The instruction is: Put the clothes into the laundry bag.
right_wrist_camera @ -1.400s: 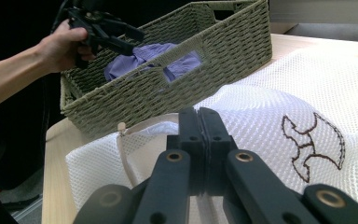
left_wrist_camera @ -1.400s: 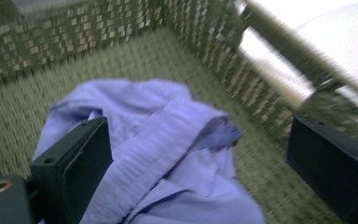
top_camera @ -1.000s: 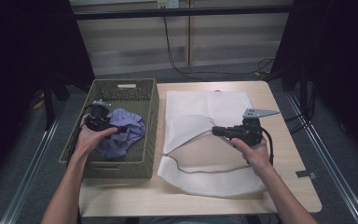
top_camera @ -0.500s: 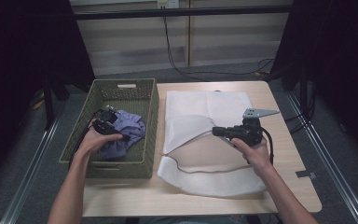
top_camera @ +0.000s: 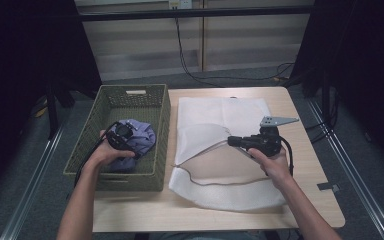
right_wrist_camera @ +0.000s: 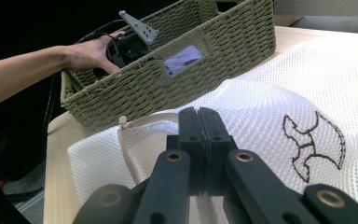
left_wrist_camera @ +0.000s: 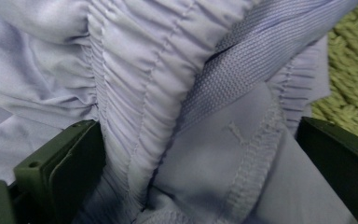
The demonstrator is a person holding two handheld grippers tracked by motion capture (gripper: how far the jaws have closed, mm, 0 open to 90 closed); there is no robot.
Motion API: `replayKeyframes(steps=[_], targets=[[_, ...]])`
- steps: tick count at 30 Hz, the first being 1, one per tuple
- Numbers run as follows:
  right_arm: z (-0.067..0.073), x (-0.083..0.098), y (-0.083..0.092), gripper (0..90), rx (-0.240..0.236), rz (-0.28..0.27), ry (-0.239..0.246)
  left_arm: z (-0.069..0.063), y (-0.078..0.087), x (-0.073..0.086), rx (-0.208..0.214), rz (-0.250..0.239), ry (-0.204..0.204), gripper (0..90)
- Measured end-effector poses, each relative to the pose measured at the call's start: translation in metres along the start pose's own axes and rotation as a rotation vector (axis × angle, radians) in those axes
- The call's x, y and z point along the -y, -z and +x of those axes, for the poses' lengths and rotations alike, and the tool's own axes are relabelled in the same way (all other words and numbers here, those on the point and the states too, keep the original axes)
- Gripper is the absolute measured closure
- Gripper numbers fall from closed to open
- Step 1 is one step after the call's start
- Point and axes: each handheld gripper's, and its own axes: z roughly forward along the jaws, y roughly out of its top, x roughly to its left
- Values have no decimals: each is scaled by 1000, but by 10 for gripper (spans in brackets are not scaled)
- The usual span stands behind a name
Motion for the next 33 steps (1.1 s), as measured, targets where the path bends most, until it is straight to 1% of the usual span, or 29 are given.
replayKeyframes(steps=[2,3,4,5,6,7,8,9,10,12,13,14,15,16,17,18,20,21,22,23,24,25,26,27,28,29,31,32,33], targets=[[0,0,0,893,0,2,-1,1,-1,0,3,1,3,0],[0,0,-1,893,0,1,2,0,-1,1,4,-7,13,0],[0,0,-1,893,0,2,2,-2,-2,1,3,-12,37,0],[0,1,-1,893,0,2,3,-1,-1,0,-7,9,26,0],[0,1,-1,892,3,2,4,-2,-1,-2,-13,20,37,0],[0,1,-1,892,4,2,5,-2,-2,-4,-16,24,58,1],[0,0,-1,892,4,2,5,-2,1,-5,-22,48,54,15],[-1,1,-1,892,5,2,5,0,3,-6,-29,58,65,75],[-1,1,0,892,7,3,5,0,4,-7,-28,51,81,123],[-1,1,0,892,7,3,6,0,5,-9,-41,61,81,152],[0,1,0,892,7,4,6,0,7,-9,-56,60,87,209],[0,1,0,892,7,4,6,2,9,-8,-45,51,113,273],[-1,1,-1,892,6,4,7,4,10,-7,-43,36,123,316],[-1,1,-1,892,6,4,7,6,12,-6,-32,36,137,345],[0,1,-1,892,7,5,8,8,12,-5,-32,15,144,372],[0,1,-1,892,7,5,8,8,14,-5,-36,16,138,414],[-1,1,-1,893,7,4,7,9,16,-5,-31,8,161,508],[-1,1,-1,892,7,3,6,11,17,-5,-38,3,163,551],[-1,1,-1,892,8,4,4,12,17,-4,-34,-10,173,574],[-1,1,0,893,8,4,6,11,17,-4,-31,-22,197,595],[-1,1,0,893,10,2,5,11,18,-4,-29,-23,201,617],[-1,0,0,892,10,2,4,12,20,-4,-39,-15,176,637],[-1,0,0,893,10,2,4,11,20,-4,-43,-29,193,658],[-1,0,0,893,10,2,4,12,21,-4,-53,-28,178,672],[-1,0,-1,892,10,1,4,12,22,-4,-51,-34,175,682],[-1,1,0,893,9,2,5,13,24,-4,-52,-32,183,690],[-1,0,0,893,10,1,2,13,24,-3,-51,-45,184,697],[-2,0,0,893,10,0,3,14,27,-3,-51,-68,199,698],[-2,0,0,893,10,-1,2,14,29,-2,-53,-77,203,698]])
